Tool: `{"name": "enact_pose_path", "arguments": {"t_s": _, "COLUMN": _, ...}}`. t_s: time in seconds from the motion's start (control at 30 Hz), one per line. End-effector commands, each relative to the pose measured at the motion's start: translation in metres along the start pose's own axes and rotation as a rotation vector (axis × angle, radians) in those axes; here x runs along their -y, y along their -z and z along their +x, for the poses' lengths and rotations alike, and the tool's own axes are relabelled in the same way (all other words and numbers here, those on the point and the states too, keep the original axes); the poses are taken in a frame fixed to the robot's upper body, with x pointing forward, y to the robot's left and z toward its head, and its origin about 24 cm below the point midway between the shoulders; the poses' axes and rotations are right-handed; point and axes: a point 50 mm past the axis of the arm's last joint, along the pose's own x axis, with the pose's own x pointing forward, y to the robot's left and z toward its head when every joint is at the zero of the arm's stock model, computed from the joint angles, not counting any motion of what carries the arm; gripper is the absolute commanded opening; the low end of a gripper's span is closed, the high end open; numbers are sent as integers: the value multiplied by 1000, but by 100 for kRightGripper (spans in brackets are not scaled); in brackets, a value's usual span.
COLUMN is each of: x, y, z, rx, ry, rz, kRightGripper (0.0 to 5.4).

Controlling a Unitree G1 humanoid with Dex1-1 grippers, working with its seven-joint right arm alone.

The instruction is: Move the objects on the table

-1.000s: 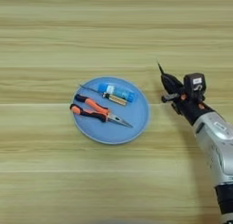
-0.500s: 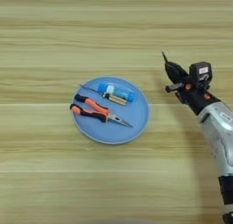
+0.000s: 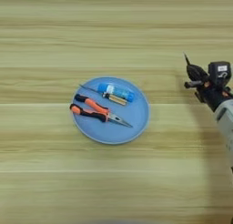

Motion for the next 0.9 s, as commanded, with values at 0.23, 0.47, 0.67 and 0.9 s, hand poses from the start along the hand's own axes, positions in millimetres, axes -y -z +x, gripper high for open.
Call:
{"name": "enact_pose_path", "arguments": {"t_s": 0.23, "x": 17, "y": -13, "z": 14, "rx": -27, "ry": 69, "rz": -102, "kRightGripper": 26}}
{"name": "enact_pose_path", "arguments": {"t_s": 0.47, "x": 20, "y": -5, "z": 14, "rx": -91, "ry": 97, "rz": -130, "kRightGripper": 26}}
{"name": "enact_pose_path", "arguments": {"t_s": 0.67, "x": 16, "y": 1, "z": 14, "rx": -126, "ry": 87, "rz": -140, "kRightGripper": 26}}
{"name": "enact_pose_path", "arguments": {"t_s": 0.9, "x": 16, "y": 5, "z": 14, "rx": -149, "ry": 86, "rz": -139, "kRightGripper": 26}}
